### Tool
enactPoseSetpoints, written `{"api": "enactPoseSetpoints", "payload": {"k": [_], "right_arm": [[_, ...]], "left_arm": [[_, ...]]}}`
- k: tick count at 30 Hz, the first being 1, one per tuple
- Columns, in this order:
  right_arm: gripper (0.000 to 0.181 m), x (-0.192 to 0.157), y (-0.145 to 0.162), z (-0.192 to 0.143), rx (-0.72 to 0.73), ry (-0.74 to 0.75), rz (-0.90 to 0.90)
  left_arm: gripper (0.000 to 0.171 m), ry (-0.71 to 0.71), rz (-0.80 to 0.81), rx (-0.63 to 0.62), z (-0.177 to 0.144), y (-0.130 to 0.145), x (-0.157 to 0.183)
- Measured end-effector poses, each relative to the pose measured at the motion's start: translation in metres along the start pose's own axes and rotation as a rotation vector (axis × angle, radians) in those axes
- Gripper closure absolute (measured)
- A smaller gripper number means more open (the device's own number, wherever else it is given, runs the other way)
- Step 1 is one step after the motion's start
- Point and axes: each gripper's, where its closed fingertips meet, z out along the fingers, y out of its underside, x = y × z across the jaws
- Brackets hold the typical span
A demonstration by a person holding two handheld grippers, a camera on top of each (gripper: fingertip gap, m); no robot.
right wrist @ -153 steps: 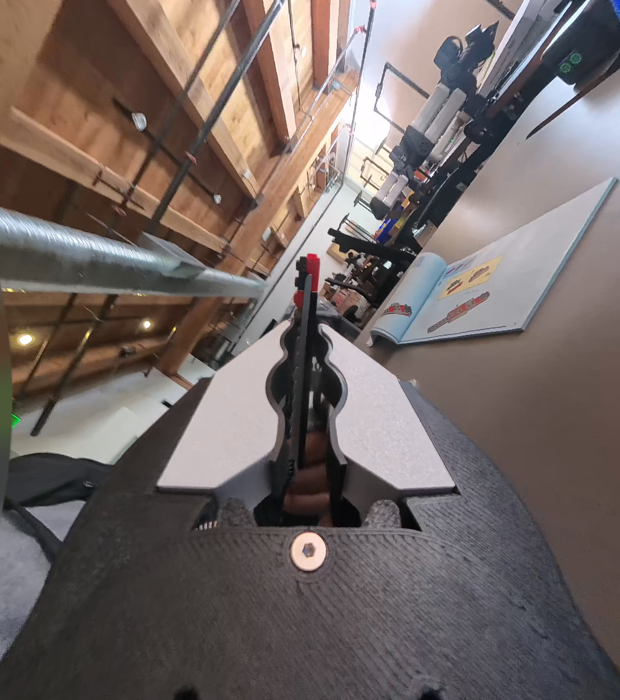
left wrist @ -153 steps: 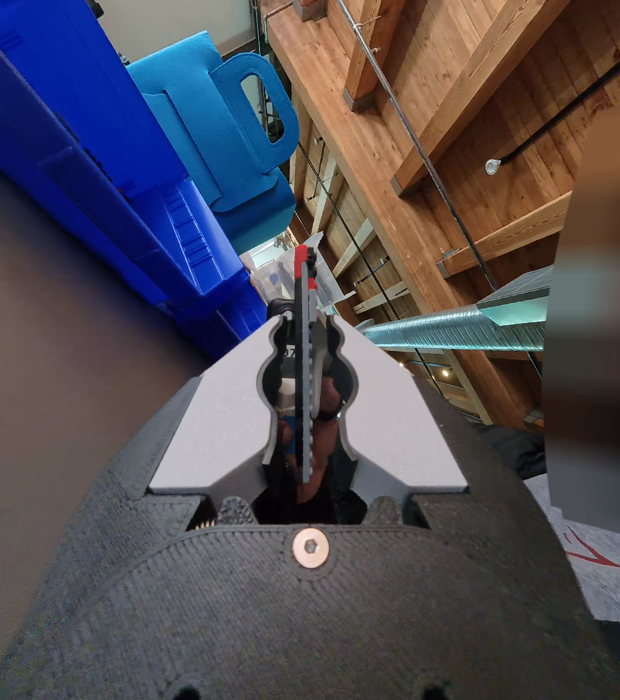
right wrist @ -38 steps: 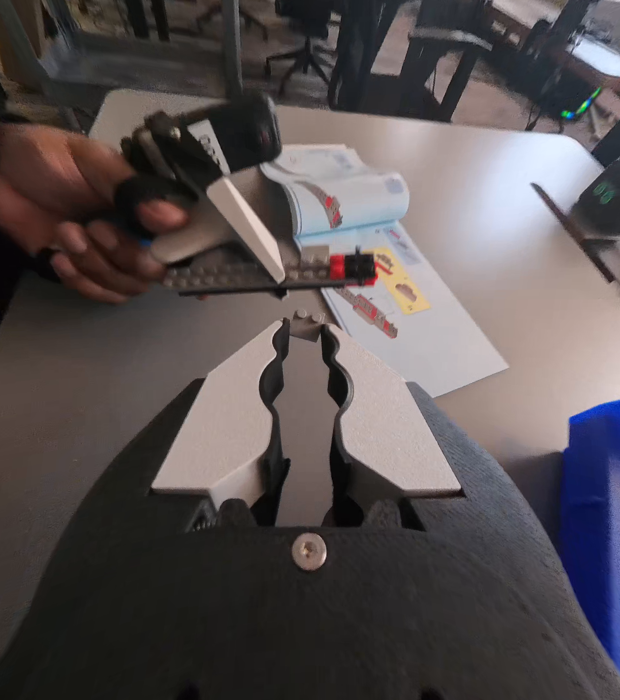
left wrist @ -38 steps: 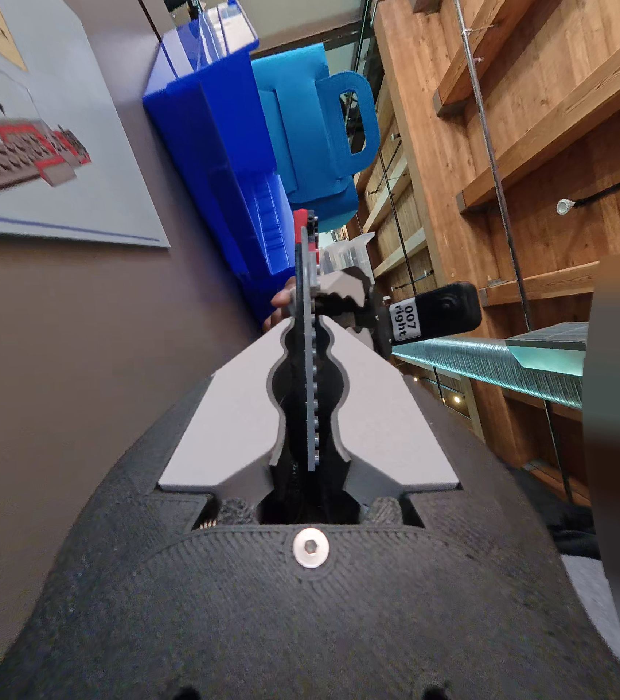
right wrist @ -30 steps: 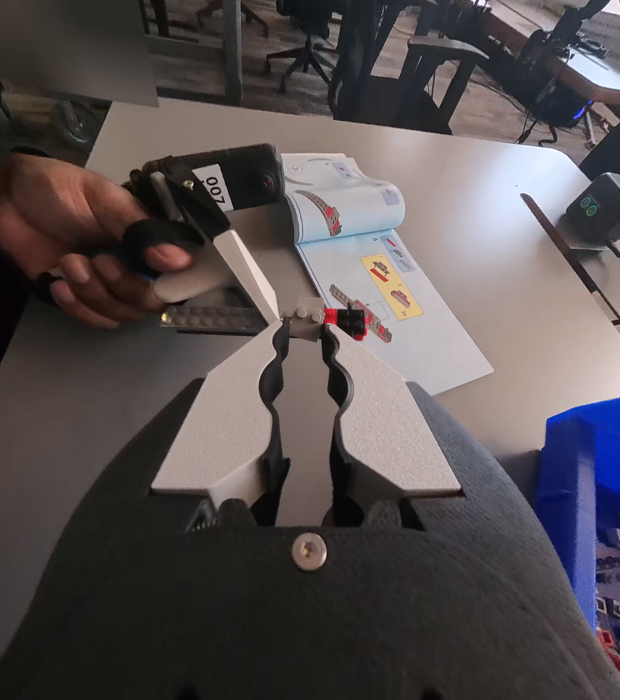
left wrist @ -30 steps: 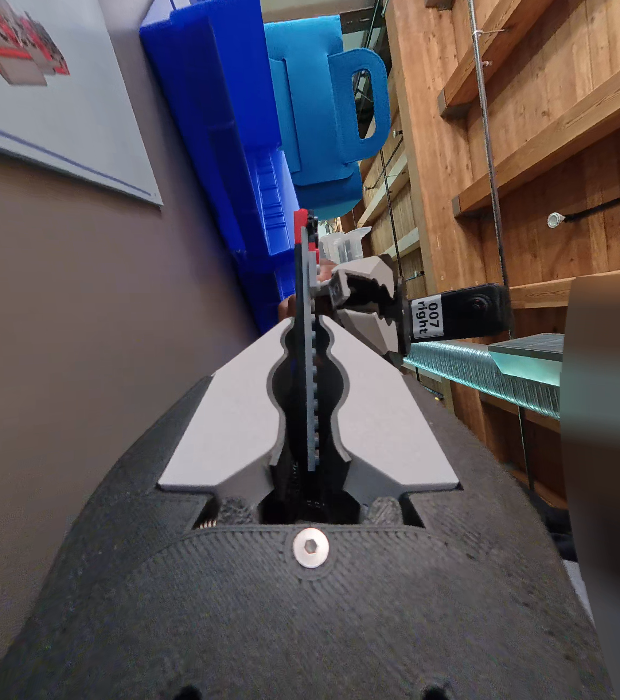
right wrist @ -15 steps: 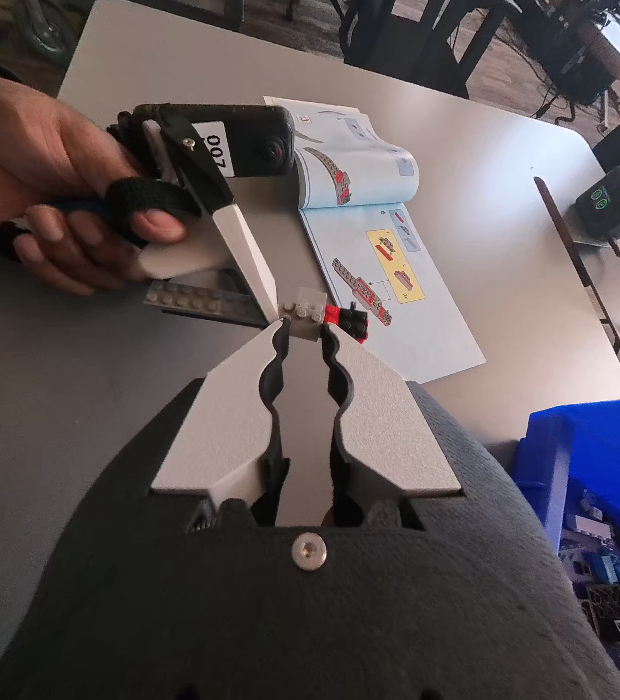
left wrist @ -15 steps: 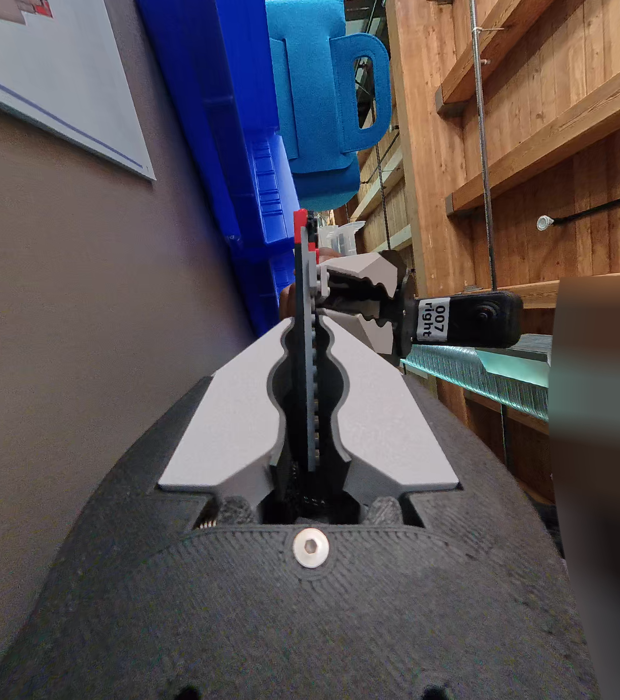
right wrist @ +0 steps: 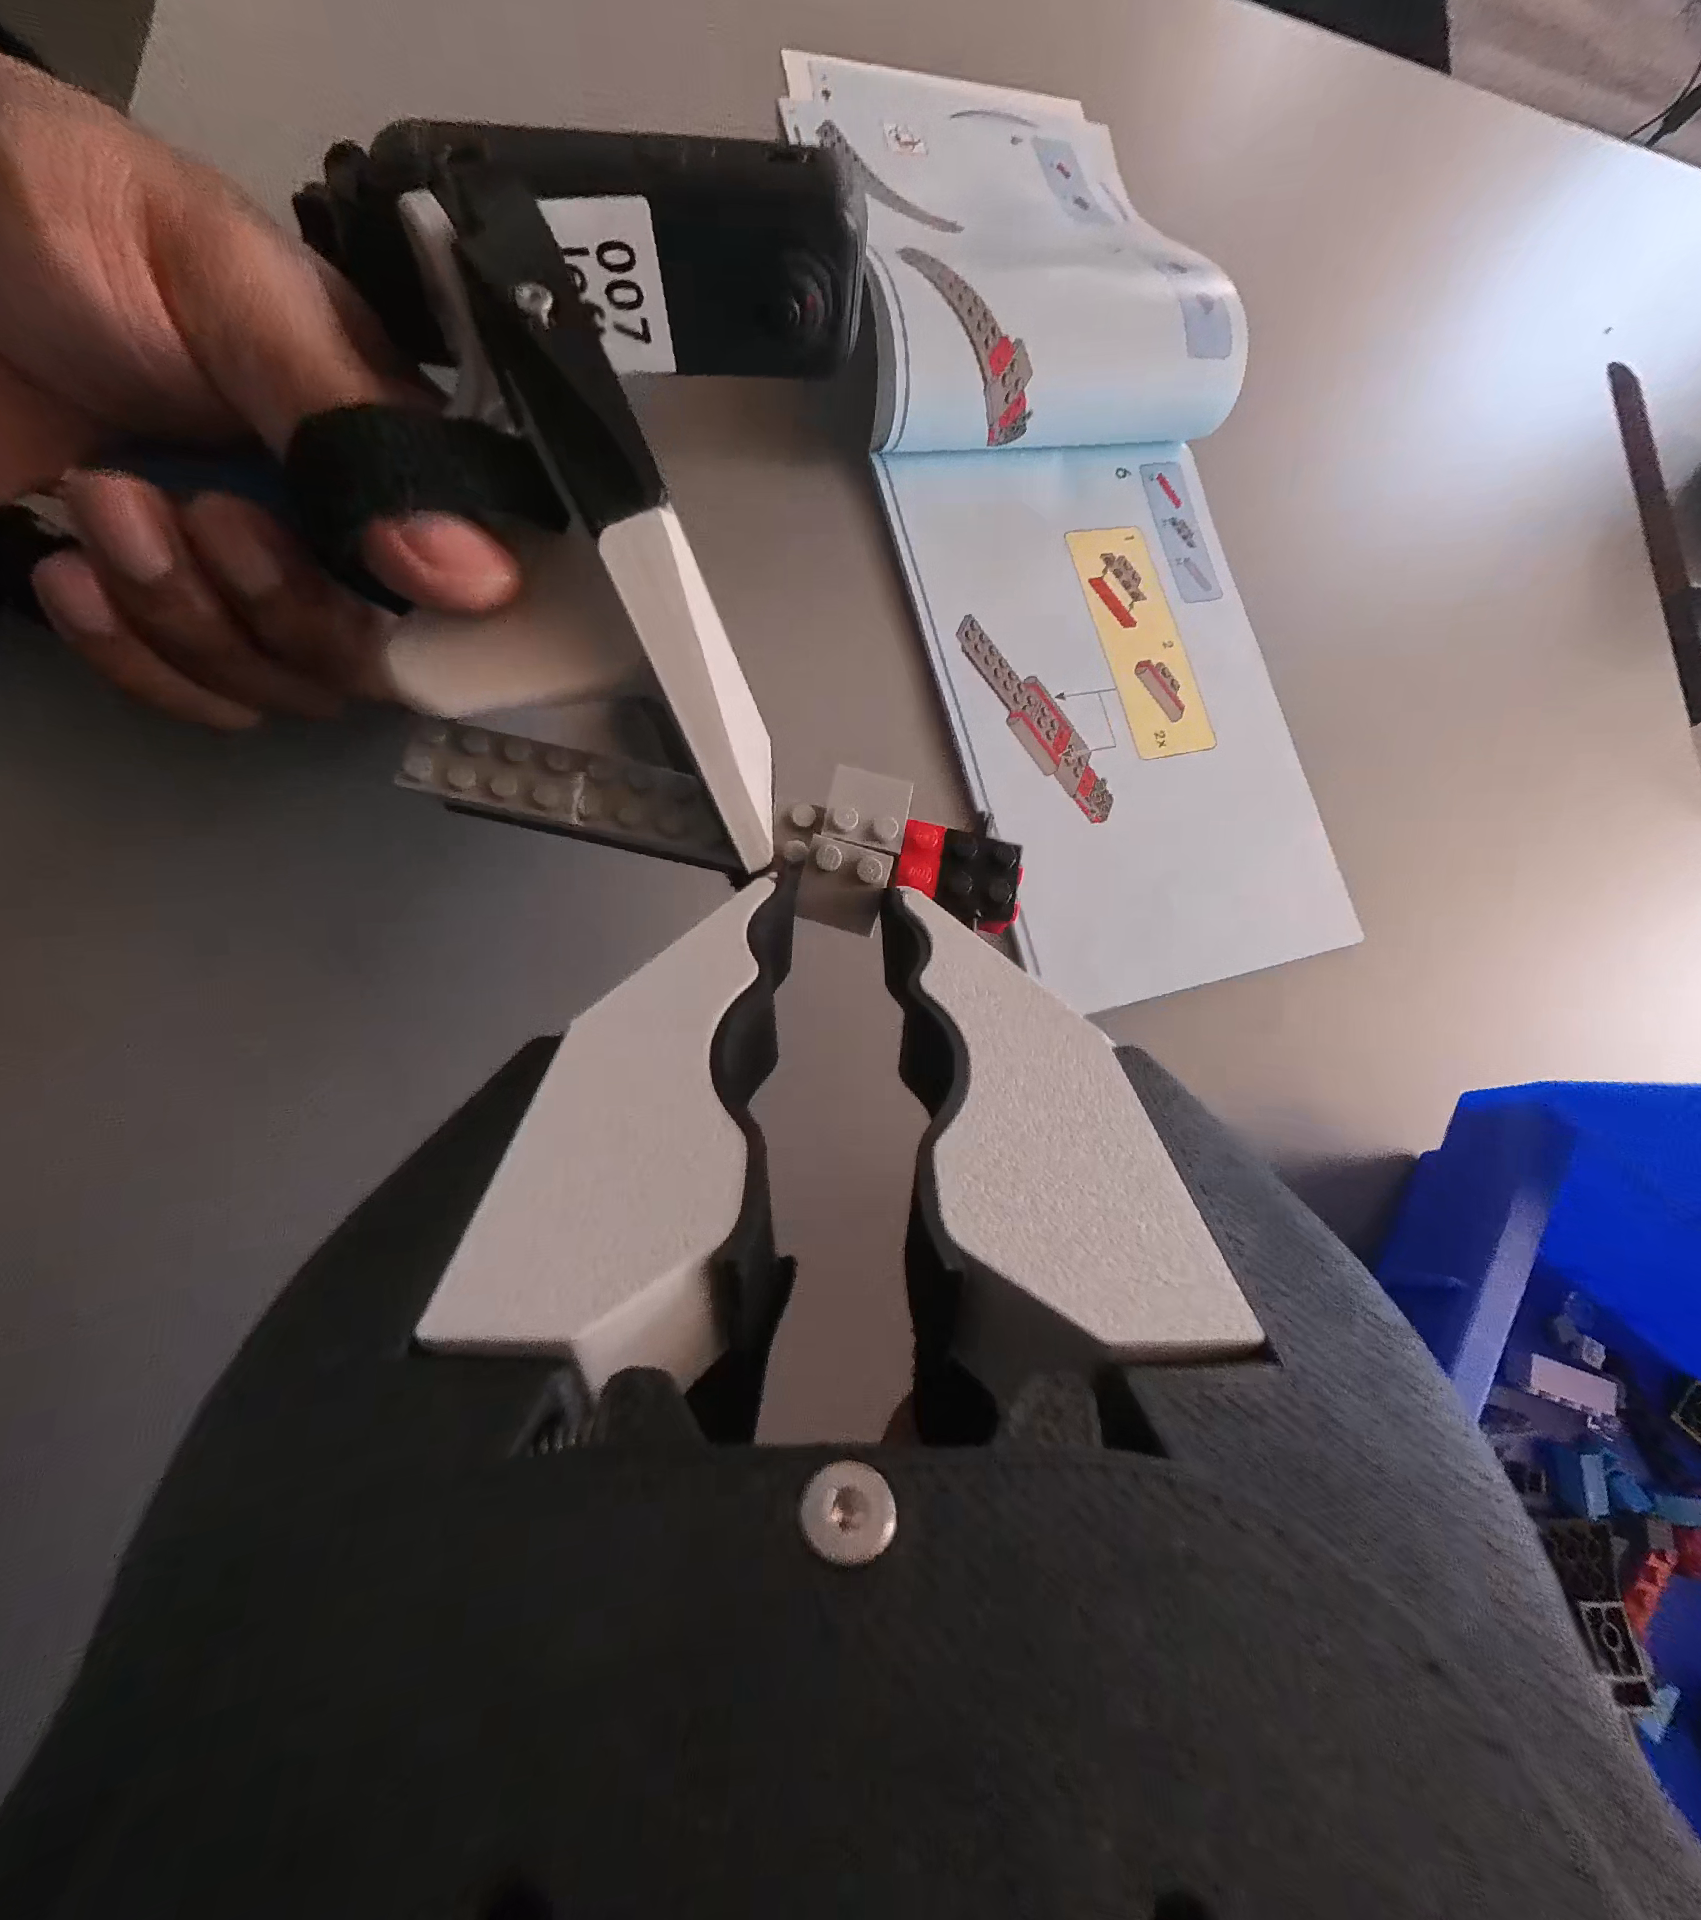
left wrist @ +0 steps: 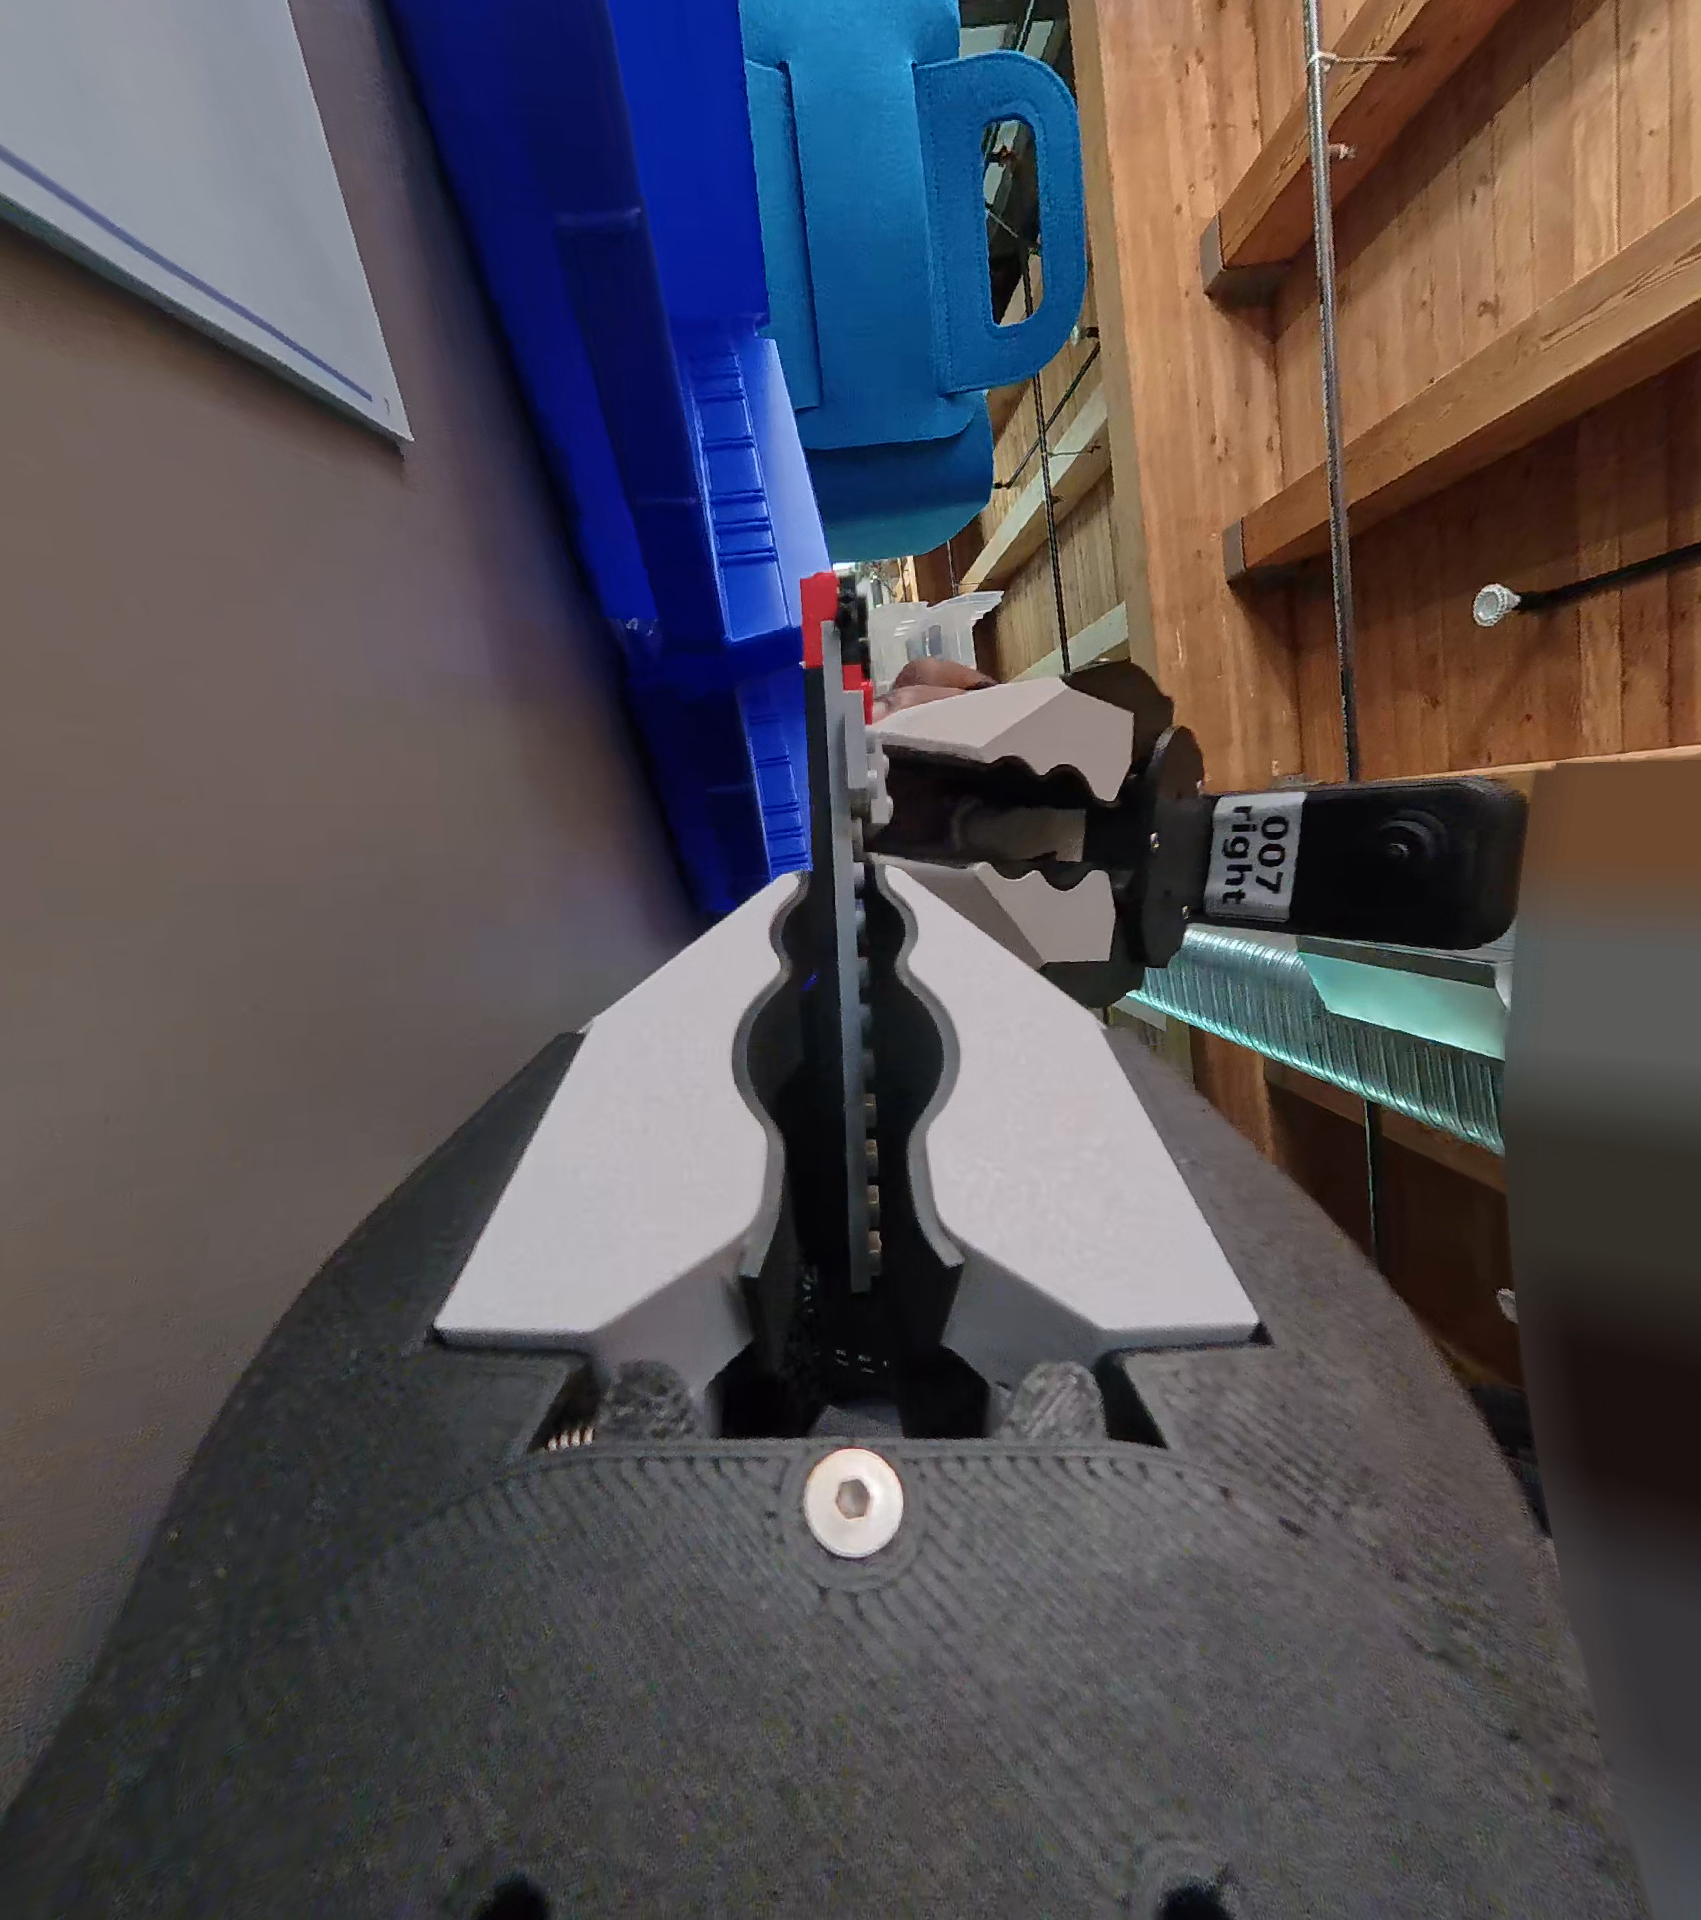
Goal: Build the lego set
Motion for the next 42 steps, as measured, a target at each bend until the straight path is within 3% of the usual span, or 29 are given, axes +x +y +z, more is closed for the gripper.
{"api": "enactPoseSetpoints", "payload": {"k": [16,42], "right_arm": [[0.162,0.0003,0.0094,0.0028,-0.175,0.002,-0.114],[0.162,0.0039,-0.0003,0.0067,-0.148,0.043,-0.129]], "left_arm": [[0.164,-0.063,0.055,-0.003,0.0022,0.0023,-0.0071],[0.164,-0.04,0.02,0.006,0.0009,0.0,-0.0065]]}}
